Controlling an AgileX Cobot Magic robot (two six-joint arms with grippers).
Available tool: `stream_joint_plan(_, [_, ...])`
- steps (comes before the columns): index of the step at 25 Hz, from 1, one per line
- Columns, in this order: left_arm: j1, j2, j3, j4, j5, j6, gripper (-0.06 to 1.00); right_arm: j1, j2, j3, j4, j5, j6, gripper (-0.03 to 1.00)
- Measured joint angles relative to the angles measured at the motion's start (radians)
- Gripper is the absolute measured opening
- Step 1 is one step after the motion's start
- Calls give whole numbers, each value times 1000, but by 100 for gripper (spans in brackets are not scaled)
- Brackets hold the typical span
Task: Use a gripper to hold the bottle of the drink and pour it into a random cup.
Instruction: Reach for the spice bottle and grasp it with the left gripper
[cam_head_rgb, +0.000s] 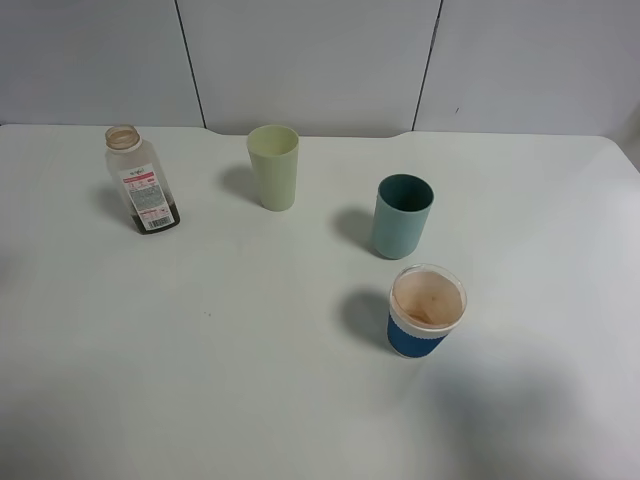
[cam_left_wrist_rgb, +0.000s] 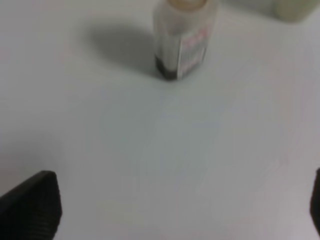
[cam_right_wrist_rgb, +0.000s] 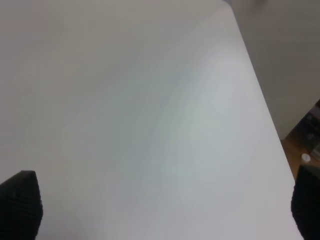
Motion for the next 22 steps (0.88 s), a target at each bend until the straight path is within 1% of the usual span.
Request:
stream_joint_plan(4, [47,96,0,-61,-6,132,98,0,0,0,0,0,0,99])
stream_joint_plan(5, [47,96,0,-61,-6,132,98,0,0,0,0,0,0,99])
stream_joint_plan(7, [68,133,0,-89,-19,200,98,0,0,0,0,0,0,99])
stream_joint_plan(8, [85,171,0,-111,-39,268,98,0,0,0,0,0,0,99])
stream_joint_plan(9, [91,190,0,-117,-49,299,98,0,0,0,0,0,0,99])
stream_joint_plan(12, [92,241,0,-145,-96,406,98,0,0,0,0,0,0,99])
stream_joint_plan(17, [92,339,0,-223,-199,586,98,0,0,0,0,0,0,99])
stream_joint_plan(22, [92,468,0,-335,-265,747,98,0,0,0,0,0,0,99])
